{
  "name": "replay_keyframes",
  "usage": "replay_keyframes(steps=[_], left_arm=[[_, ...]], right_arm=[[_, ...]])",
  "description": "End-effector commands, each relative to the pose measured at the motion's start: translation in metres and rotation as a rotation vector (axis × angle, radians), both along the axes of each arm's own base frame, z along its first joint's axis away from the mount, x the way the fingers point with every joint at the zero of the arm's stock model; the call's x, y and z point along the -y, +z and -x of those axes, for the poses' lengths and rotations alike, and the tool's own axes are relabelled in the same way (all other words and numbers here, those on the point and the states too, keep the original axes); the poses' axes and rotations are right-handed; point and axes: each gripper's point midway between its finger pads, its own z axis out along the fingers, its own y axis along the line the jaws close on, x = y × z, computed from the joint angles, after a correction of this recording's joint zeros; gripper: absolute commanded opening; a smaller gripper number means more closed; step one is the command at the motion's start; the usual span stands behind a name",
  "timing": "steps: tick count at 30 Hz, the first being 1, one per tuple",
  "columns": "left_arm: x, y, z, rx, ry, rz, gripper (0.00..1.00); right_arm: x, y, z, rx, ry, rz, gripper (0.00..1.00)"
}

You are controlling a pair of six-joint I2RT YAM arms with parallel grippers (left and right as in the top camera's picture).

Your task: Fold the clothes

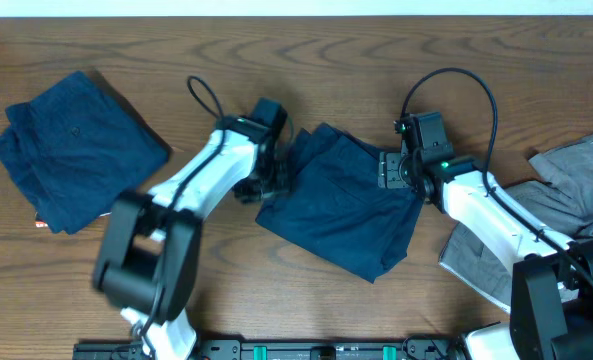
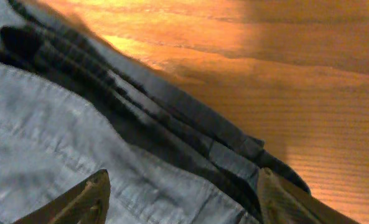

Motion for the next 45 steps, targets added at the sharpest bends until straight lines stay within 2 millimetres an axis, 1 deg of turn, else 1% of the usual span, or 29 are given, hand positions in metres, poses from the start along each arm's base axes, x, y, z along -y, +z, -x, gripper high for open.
replay_keyframes(steps=[1,3,4,6,10,13,18,20,21,23,25,28,29,30,31,32,33,36,38,39,40,42,45], left_arm=[[-0.001,0.039,-0.029,0.191,0.015,0.030,0.98],[0.010,0.050,-0.047,0.281,-0.012,0.079,0.98],[0.017,0.053,-0.052,0.311,-0.050,0.112,0.98],[0.027,0.052,-0.058,0.340,-0.131,0.151,0.98],[0.040,0.031,-0.061,0.317,-0.206,0.201,0.98],[0.054,0.011,-0.056,0.275,-0.278,0.266,0.98],[0.056,-0.022,-0.058,0.232,-0.278,0.259,0.98],[0.058,-0.033,-0.055,0.203,-0.267,0.256,0.98],[0.060,-0.036,-0.052,0.189,-0.265,0.263,0.98],[0.072,-0.035,-0.042,0.150,-0.285,0.324,0.98],[0.084,-0.032,-0.032,0.124,-0.308,0.374,0.87],[0.095,-0.030,-0.024,0.113,-0.335,0.397,0.64],[0.097,-0.030,-0.022,0.112,-0.341,0.398,0.54],[0.098,-0.030,-0.022,0.114,-0.344,0.398,0.37],[0.098,-0.029,-0.023,0.117,-0.344,0.399,0.26],[0.098,-0.029,-0.024,0.123,-0.343,0.400,0.09],[0.097,-0.028,-0.026,0.129,-0.339,0.401,0.06],[0.088,-0.019,-0.036,0.155,-0.314,0.404,0.06],[0.076,-0.007,-0.046,0.188,-0.285,0.403,0.06],[0.067,0.000,-0.053,0.211,-0.265,0.388,0.06],[0.056,0.005,-0.059,0.235,-0.242,0.360,0.06],[0.022,0.019,-0.075,0.294,-0.175,0.260,0.06],[-0.041,0.049,-0.095,0.396,-0.055,0.106,0.06]], right_arm=[[-0.013,0.007,0.002,-0.006,0.061,-0.007,0.77],[-0.014,0.004,0.007,-0.028,0.066,-0.002,0.80],[-0.014,0.003,0.010,-0.040,0.070,0.002,0.81],[-0.014,0.001,0.015,-0.058,0.074,0.007,0.82],[-0.012,-0.002,0.021,-0.087,0.064,0.011,0.84],[-0.012,-0.002,0.021,-0.088,0.064,0.011,0.85],[-0.011,-0.004,0.024,-0.102,0.056,0.012,0.85],[-0.011,-0.004,0.025,-0.108,0.056,0.014,0.85],[-0.011,-0.004,0.026,-0.109,0.056,0.014,0.85],[-0.011,-0.004,0.026,-0.109,0.056,0.014,0.85],[-0.011,-0.004,0.025,-0.108,0.056,0.014,0.85],[-0.011,-0.004,0.025,-0.108,0.056,0.014,0.85],[-0.011,-0.004,0.025,-0.108,0.056,0.014,0.85],[-0.011,-0.004,0.026,-0.109,0.056,0.014,0.85],[-0.011,-0.004,0.026,-0.109,0.056,0.014,0.85],[-0.011,-0.004,0.026,-0.109,0.056,0.014,0.85],[-0.011,-0.004,0.026,-0.109,0.056,0.014,0.85],[-0.010,-0.004,0.026,-0.111,0.055,0.015,0.85],[-0.010,-0.001,0.026,-0.104,0.054,0.013,0.85],[-0.009,0.003,0.025,-0.095,0.050,0.010,0.86],[-0.007,0.007,0.025,-0.086,0.045,0.007,0.86],[-0.001,0.019,0.024,-0.061,0.023,-0.004,0.86],[0.012,0.041,0.025,-0.017,-0.010,-0.016,0.88]])
